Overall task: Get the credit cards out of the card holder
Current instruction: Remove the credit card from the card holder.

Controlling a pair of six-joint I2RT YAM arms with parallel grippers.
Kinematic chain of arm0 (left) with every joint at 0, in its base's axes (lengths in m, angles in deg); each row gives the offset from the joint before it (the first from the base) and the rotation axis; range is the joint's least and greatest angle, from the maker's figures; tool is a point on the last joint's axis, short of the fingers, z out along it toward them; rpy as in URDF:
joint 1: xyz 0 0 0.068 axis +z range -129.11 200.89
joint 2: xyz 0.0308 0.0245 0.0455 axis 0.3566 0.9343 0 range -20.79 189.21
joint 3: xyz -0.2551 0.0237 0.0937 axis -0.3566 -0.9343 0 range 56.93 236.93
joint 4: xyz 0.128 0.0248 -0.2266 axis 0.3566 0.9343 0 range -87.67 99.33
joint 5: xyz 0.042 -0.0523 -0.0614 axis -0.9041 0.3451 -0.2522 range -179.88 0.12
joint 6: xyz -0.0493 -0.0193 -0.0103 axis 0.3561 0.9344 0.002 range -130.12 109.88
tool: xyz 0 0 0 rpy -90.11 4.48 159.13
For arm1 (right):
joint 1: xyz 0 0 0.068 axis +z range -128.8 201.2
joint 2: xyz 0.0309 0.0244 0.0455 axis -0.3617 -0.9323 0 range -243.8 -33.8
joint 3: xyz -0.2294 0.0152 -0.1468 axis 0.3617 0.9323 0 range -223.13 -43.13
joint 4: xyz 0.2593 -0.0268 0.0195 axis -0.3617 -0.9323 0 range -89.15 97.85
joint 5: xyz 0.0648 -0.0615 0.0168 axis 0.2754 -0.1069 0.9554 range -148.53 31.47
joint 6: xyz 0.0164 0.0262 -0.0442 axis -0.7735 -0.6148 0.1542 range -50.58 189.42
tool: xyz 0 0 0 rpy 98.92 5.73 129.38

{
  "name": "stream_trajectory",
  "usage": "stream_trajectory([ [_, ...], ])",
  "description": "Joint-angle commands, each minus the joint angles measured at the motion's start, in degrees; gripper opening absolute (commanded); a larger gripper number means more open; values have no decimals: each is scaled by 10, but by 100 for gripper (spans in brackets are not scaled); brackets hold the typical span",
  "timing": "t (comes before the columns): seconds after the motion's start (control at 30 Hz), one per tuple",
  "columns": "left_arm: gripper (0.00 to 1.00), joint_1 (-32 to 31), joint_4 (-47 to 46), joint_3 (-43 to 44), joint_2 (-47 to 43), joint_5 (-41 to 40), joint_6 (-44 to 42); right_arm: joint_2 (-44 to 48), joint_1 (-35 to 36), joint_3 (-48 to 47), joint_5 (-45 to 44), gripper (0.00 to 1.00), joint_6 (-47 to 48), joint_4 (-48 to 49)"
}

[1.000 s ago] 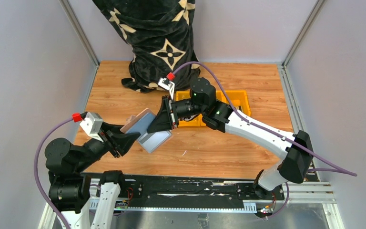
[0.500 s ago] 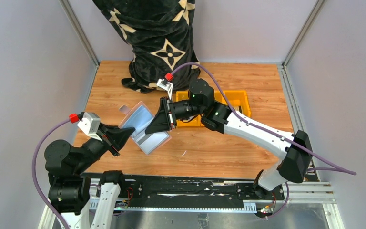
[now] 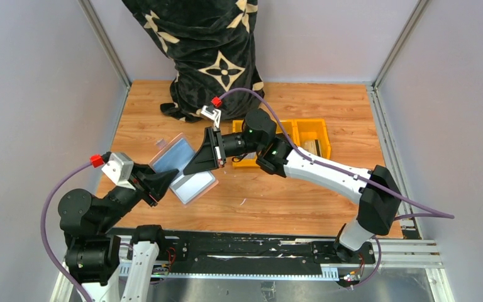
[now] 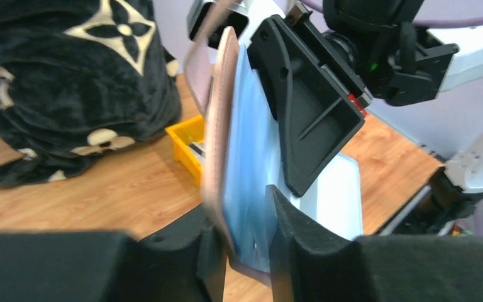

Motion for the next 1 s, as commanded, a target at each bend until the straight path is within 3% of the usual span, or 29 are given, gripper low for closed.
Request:
stream_trajectory([
  [0.0, 37, 0, -9, -15, 5, 45, 44, 6, 13, -1, 22, 0, -43, 84],
  [0.1, 40, -1, -43, -30, 5, 68, 136, 11, 13, 7, 24, 0, -27, 80],
  [0.2, 38, -1, -112, -49, 6, 101, 230, 15, 14, 12, 30, 0, -18, 81],
  [0.3, 22, -1, -172, -58, 9, 99, 294, 19, 14, 21, 34, 0, -8, 79],
  [0.43, 3, -1, -183, -53, 10, 78, 318, 28, 13, 41, 42, 5, -7, 93],
  [0.6, 0, -1, -173, -38, 15, 67, 336, 50, 4, 82, 48, 24, -21, 141],
  [0.73, 0, -1, -199, -39, 21, 84, 375, 74, -8, 135, 44, 50, -69, 246],
  [0.8, 0, -1, -210, -40, 25, 91, 392, 84, -10, 164, 40, 58, -88, 291],
  [0.87, 0, -1, -215, -38, 29, 95, 403, 99, -10, 194, 35, 62, -93, 334],
  [0.97, 0, -1, -224, -41, 36, 101, 425, 116, -10, 217, 23, 61, -82, 351],
])
